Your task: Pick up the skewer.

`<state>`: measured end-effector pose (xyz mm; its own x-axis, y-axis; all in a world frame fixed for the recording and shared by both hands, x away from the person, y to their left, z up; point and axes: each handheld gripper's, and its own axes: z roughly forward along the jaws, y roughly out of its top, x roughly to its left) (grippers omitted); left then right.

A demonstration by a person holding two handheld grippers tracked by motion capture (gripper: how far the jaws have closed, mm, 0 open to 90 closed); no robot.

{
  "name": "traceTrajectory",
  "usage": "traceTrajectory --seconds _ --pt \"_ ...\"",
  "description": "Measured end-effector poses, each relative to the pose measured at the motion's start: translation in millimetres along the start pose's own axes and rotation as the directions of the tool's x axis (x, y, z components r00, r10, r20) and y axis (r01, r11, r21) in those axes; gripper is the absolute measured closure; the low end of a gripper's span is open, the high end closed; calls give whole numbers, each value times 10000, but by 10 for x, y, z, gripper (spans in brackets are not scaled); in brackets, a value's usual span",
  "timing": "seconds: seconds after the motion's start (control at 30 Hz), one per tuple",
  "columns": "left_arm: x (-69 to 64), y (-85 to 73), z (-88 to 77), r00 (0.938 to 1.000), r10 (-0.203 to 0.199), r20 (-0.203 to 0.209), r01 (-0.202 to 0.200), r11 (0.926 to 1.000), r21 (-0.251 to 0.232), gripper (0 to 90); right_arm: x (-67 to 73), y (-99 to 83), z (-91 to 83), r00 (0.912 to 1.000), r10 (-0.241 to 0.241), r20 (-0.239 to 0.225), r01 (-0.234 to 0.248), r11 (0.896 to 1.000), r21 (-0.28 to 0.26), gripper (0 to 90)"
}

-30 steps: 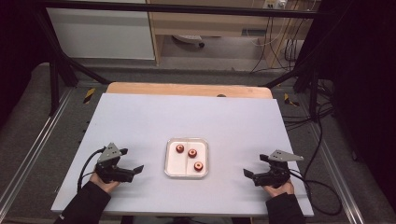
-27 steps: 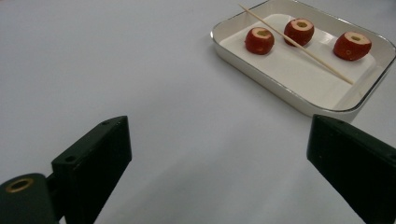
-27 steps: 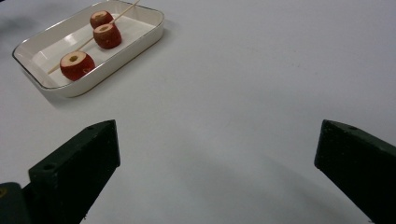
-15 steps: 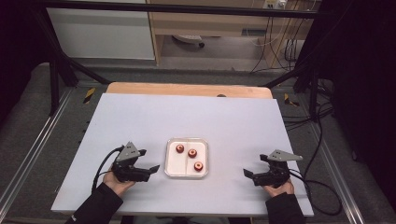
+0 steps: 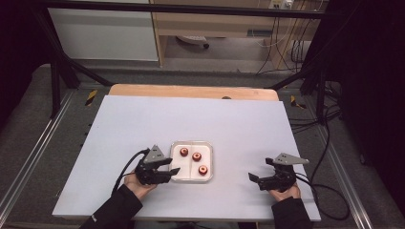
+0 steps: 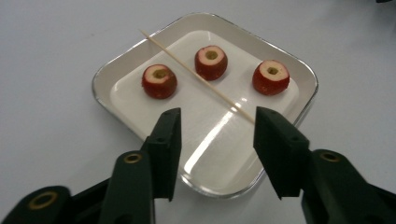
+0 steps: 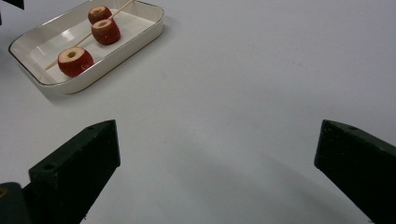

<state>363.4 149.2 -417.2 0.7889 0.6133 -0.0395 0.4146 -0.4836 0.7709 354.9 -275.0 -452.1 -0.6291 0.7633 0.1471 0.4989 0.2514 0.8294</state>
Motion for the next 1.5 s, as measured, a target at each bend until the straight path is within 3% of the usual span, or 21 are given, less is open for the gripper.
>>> traceTrajectory --seconds 0.3,0.5,1.0,1.5 --pt "-131 158 230 9986 -82 519 72 9998 203 753 -2 5 -9 10000 -17 3 17 10000 -46 8" --pt "-165 183 380 9980 -173 608 144 9988 474 846 -1 0 4 10000 -49 8 49 10000 7 8" --pt "-199 128 577 9983 -53 587 -6 9949 1008 897 2 -3 12 10000 -30 -7 30 10000 58 8" --pt "-168 90 522 9989 -30 470 -30 9917 1288 897 1 -5 10 10000 -85 14 85 9999 95 8"
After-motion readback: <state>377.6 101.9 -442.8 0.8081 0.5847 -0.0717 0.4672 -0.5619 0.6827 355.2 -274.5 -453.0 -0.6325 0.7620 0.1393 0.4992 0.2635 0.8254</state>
